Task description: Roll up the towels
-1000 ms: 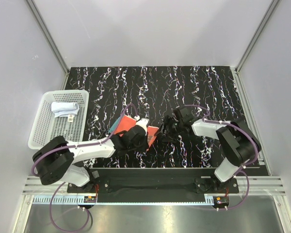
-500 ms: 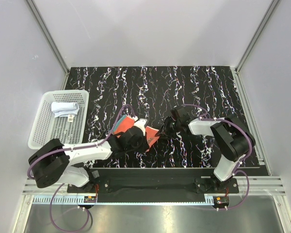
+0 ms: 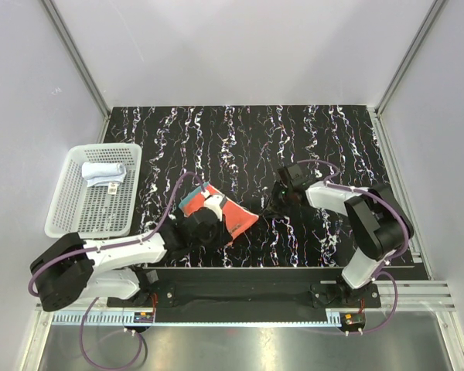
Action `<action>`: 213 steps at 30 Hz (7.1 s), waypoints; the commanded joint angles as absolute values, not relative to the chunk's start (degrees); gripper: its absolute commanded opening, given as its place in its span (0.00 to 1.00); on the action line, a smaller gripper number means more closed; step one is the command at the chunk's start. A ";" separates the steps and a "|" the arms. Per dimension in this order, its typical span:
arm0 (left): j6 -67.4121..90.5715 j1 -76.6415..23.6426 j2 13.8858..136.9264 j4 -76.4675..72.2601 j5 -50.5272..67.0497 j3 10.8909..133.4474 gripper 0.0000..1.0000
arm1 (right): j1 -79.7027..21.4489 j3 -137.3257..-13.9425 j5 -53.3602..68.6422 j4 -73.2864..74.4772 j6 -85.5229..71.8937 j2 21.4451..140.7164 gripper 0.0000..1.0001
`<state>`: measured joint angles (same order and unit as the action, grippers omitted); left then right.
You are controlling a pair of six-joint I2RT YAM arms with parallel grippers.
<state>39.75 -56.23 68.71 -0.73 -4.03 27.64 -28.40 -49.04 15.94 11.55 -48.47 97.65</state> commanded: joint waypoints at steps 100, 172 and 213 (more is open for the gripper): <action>35.24 -59.33 87.18 23.91 -19.07 48.96 0.54 | -29.80 -35.77 37.44 -44.12 -58.97 113.12 0.12; 57.34 -41.83 93.01 -17.17 27.08 33.83 0.17 | -30.06 -30.93 26.46 -18.15 -48.62 93.79 0.18; 28.65 -80.59 103.45 23.12 -38.23 70.40 0.53 | -30.06 -57.83 20.13 36.65 -34.45 92.64 0.09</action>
